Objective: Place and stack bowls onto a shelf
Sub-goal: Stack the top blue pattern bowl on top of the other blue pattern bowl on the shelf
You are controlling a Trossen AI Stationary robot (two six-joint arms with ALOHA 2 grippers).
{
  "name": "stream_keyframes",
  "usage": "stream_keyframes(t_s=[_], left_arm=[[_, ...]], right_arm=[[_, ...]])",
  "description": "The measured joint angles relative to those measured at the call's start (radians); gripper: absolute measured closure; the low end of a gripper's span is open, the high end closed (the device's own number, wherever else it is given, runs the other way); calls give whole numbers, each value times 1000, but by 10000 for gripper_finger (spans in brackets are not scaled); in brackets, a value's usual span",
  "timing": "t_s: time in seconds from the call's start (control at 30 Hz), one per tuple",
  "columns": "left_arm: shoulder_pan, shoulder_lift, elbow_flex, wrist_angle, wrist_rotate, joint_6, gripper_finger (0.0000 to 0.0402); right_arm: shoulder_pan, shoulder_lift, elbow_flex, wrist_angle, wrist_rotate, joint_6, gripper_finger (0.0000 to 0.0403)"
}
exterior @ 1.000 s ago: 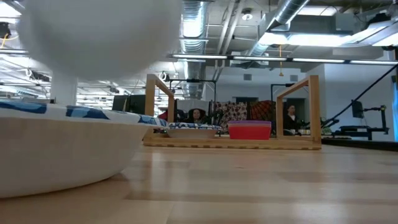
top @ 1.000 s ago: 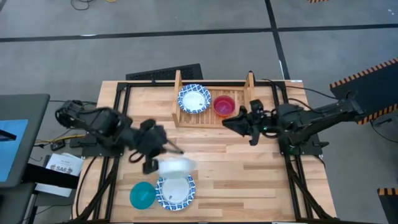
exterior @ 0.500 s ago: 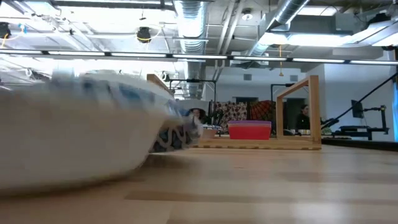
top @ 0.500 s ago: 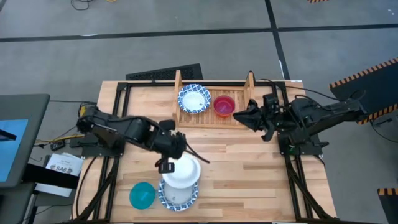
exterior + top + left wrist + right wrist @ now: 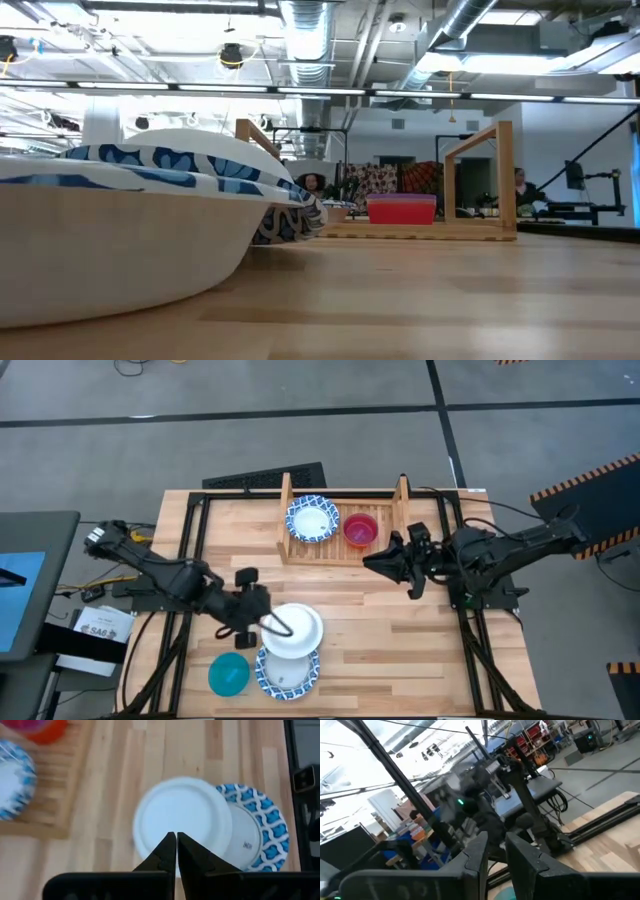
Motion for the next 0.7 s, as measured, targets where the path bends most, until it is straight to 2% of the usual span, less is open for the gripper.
stream_keyframes(t_s=[0.17,0.33,0.57,0.7], left_arm=[[-72,-77,-243,131,45,-12,392],[-144,-78,-379,272,83,72,343],[-199,-7,-413,348,49,216,236],[-205,69,-413,364,44,318,196]], right_arm=[[4,11,0,0,0,0,308],[-5,16,0,0,0,0,308],[-7,17,0,1,1,0,308],[-7,16,0,3,1,0,308]])
